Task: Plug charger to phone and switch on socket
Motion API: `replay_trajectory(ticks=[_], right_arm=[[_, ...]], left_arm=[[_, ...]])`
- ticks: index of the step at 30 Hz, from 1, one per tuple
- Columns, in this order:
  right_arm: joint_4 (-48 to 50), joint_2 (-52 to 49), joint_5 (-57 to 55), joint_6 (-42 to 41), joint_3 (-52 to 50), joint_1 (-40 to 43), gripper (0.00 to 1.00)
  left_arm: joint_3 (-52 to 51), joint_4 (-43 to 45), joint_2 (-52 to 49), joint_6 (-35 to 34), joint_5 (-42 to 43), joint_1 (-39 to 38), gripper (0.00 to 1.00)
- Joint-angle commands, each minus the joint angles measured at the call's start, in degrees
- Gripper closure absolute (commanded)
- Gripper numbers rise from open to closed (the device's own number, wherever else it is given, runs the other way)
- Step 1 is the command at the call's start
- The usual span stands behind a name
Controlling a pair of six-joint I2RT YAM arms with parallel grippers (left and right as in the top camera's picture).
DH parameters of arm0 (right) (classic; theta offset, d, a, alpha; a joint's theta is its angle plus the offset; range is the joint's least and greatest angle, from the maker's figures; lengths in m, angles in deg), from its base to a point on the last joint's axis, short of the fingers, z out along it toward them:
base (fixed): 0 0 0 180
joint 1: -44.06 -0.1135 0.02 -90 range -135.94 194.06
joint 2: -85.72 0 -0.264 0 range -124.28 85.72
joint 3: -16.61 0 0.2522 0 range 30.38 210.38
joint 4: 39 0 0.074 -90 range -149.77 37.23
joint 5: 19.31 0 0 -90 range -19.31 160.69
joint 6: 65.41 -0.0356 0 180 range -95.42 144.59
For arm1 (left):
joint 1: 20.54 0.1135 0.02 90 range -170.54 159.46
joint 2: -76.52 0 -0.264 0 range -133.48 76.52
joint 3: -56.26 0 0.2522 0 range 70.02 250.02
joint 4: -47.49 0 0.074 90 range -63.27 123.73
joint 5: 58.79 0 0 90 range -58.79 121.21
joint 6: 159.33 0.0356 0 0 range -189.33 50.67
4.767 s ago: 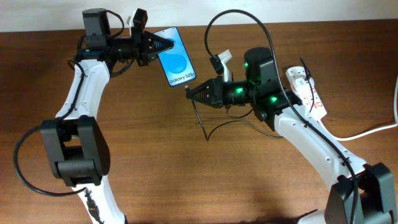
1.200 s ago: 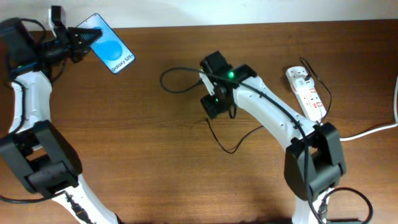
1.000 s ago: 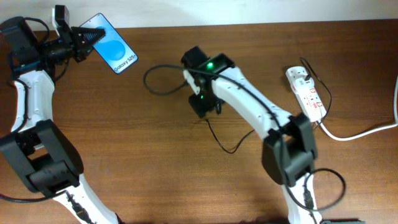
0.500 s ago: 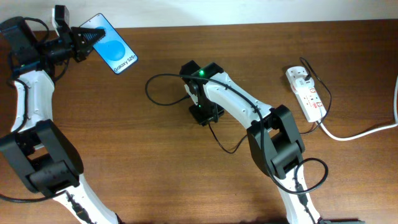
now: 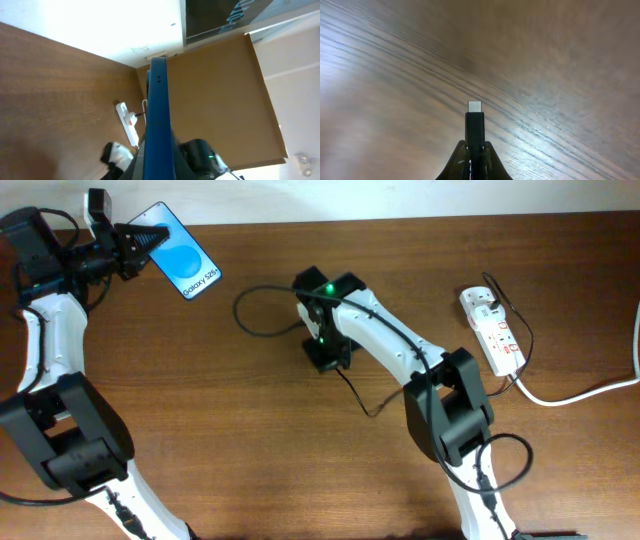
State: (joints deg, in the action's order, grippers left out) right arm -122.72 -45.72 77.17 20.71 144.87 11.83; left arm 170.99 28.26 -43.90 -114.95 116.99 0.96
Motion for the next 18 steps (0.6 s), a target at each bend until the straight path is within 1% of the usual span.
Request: replay_trajectory(ticks=[1, 3, 5, 6, 8, 10, 11, 12, 13, 15, 18], right_arm=[[1.20, 12.41, 3.82, -0.02, 3.48, 0.02, 0.96], [2.08, 20.17, 2.67, -1.77, 3.48, -1.42, 0.96], [1.79, 24.61, -2.99, -5.88, 3.08, -3.17, 0.96], [1.86, 25.75, -4.31, -6.64, 2.62, -4.02, 0.95], [2.36, 29.27, -10.45, -9.73, -0.20, -7.45, 0.95], [5.20, 32.83, -13.86, -12.04, -5.29, -10.36, 0.96], [8.79, 35.82, -14.75, -13.35, -10.75, -11.69, 0.95], [14.82, 40.02, -14.47, -14.58, -19.41, -12.07, 0.96], [18.97, 42.75, -14.23, -14.88, -25.31, -12.07, 0.96], [26.27, 46.23, -12.59, -14.86, -33.09, -12.09, 0.96], [30.36, 46.21, -13.16, -14.86, -34.73, -12.07, 0.96]], left_arm=[[0.33, -3.67, 2.71, -0.20, 1.90, -0.72, 1.00], [0.33, -6.38, 2.71, -0.22, 1.84, -2.73, 1.00], [0.33, -7.48, 2.71, -0.22, 1.44, -4.85, 1.00], [0.33, -7.48, 2.71, -0.22, 1.44, -5.73, 1.00], [0.33, -7.45, 2.69, -0.22, 1.42, -7.45, 1.00], [0.33, -7.45, 2.71, -0.22, 1.44, -8.35, 1.00], [0.33, -7.45, 2.71, -0.22, 1.46, -8.68, 1.00], [0.33, -7.48, 2.71, -0.24, 1.53, -8.90, 1.00], [0.33, -7.50, 2.69, -0.68, 1.66, -9.09, 1.00], [0.33, -7.50, 2.71, -1.97, 1.66, -9.90, 1.00], [0.33, -7.48, 2.71, -5.16, 1.62, -12.96, 1.00]])
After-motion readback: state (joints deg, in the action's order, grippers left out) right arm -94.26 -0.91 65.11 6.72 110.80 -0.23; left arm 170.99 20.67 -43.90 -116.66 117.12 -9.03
